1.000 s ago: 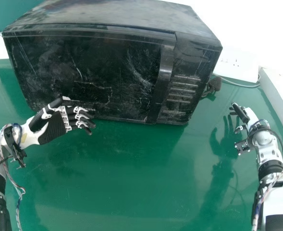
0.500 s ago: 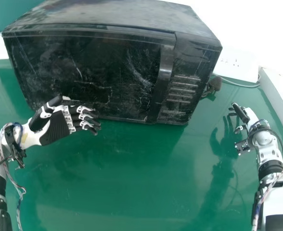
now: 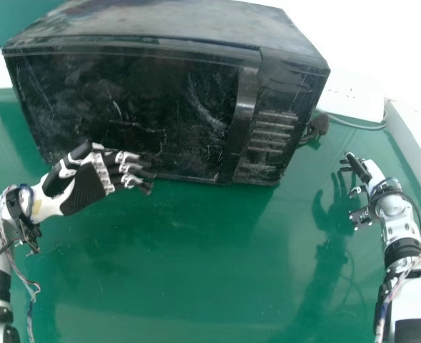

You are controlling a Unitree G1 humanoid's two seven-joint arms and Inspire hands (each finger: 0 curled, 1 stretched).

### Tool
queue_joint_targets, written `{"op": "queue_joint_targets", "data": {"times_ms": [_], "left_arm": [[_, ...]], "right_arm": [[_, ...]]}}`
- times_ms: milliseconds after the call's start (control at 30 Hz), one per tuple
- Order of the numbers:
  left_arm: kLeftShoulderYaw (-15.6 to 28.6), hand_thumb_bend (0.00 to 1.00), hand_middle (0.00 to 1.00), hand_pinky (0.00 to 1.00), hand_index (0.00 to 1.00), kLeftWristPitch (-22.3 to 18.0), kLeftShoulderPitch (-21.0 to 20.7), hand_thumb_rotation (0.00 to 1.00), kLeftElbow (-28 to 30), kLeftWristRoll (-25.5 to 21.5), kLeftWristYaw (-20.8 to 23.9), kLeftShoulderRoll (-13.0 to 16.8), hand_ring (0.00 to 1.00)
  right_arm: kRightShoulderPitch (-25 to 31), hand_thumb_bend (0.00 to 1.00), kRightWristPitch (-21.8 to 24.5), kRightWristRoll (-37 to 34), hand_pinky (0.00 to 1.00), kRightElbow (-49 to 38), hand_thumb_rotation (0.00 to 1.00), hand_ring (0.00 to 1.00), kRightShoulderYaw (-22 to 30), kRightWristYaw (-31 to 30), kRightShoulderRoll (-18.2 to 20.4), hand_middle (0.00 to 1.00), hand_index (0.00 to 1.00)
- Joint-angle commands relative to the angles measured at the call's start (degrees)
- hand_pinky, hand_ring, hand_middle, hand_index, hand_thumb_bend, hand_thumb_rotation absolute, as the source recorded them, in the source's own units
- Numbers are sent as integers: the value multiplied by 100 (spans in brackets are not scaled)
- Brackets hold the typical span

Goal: Open the door of oven

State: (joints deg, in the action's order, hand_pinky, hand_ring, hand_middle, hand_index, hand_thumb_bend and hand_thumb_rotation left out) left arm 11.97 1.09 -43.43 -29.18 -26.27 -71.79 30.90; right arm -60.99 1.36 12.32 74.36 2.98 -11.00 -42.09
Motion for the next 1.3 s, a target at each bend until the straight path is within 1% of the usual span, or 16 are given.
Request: {"op": "queue_joint_targets", "data": {"times_ms": [0, 133, 200, 233, 300, 367, 400, 500, 567, 633, 733, 767, 833, 1000, 1167, 1267], "left_arm": [[-9, 100, 85, 48, 83, 175, 180, 80, 272, -153, 36, -45, 73], [-28, 100, 89, 50, 86, 377, 238, 80, 534, -252, 43, -45, 77], [-30, 100, 91, 51, 87, 421, 261, 80, 625, -287, 48, -59, 79], [-24, 100, 91, 51, 88, 411, 273, 81, 656, -303, 38, -73, 79], [-7, 100, 93, 52, 89, 357, 297, 82, 708, -340, 0, -106, 81], [7, 100, 94, 53, 90, 443, 305, 82, 755, -426, -49, -126, 83], [11, 100, 95, 53, 90, 517, 305, 81, 771, -480, -66, -134, 84], [-4, 100, 96, 56, 90, 704, 277, 79, 784, -618, -146, -150, 86], [-11, 100, 96, 58, 89, 728, 285, 78, 833, -637, -133, -172, 87], [-10, 100, 97, 60, 89, 760, 303, 79, 895, -667, -97, -198, 88], [-13, 100, 98, 61, 90, 826, 319, 79, 972, -716, -50, -236, 91], [-17, 100, 99, 63, 91, 850, 324, 79, 1006, -727, -33, -246, 92], [-30, 100, 99, 66, 91, 859, 349, 79, 1103, -722, 20, -270, 94], [-75, 100, 100, 71, 93, 892, 439, 82, 1409, -705, 152, -312, 98], [-112, 100, 100, 76, 93, 918, 494, 83, 1612, -710, 262, -378, 100], [-144, 100, 100, 79, 92, 962, 498, 82, 1672, -707, 321, -405, 100]], "right_arm": [[653, 56, 442, 186, 73, 383, 45, 78, -197, -282, 349, 79, 79], [637, 54, 446, 223, 69, 381, 46, 73, -254, -280, 345, 75, 79], [654, 54, 418, 169, 74, 388, 44, 76, -193, -312, 339, 78, 79], [655, 54, 408, 200, 73, 389, 44, 76, -225, -329, 334, 78, 80], [659, 55, 388, 222, 73, 388, 48, 77, -246, -324, 331, 78, 78], [649, 55, 468, 111, 72, 389, 41, 76, -128, -304, 350, 77, 78], [636, 54, 528, 28, 72, 392, 43, 76, -48, -365, 355, 77, 80], [638, 53, 492, 40, 69, 380, 39, 75, -65, -383, 352, 77, 80], [634, 53, 471, 131, 75, 377, 44, 79, -162, -379, 344, 80, 80], [637, 53, 433, 186, 72, 378, 47, 76, -230, -391, 328, 76, 79], [610, 54, 489, 219, 71, 383, 45, 76, -269, -362, 335, 76, 79], [602, 54, 532, 140, 70, 382, 49, 76, -189, -347, 349, 78, 80], [611, 54, 497, 148, 72, 375, 45, 77, -196, -346, 348, 79, 82], [617, 54, 395, 381, 79, 377, 56, 83, -431, -387, 312, 83, 81], [635, 53, 477, 62, 75, 387, 46, 79, -105, -443, 332, 80, 79], [632, 54, 422, 260, 72, 378, 48, 76, -293, -390, 321, 77, 78]]}}
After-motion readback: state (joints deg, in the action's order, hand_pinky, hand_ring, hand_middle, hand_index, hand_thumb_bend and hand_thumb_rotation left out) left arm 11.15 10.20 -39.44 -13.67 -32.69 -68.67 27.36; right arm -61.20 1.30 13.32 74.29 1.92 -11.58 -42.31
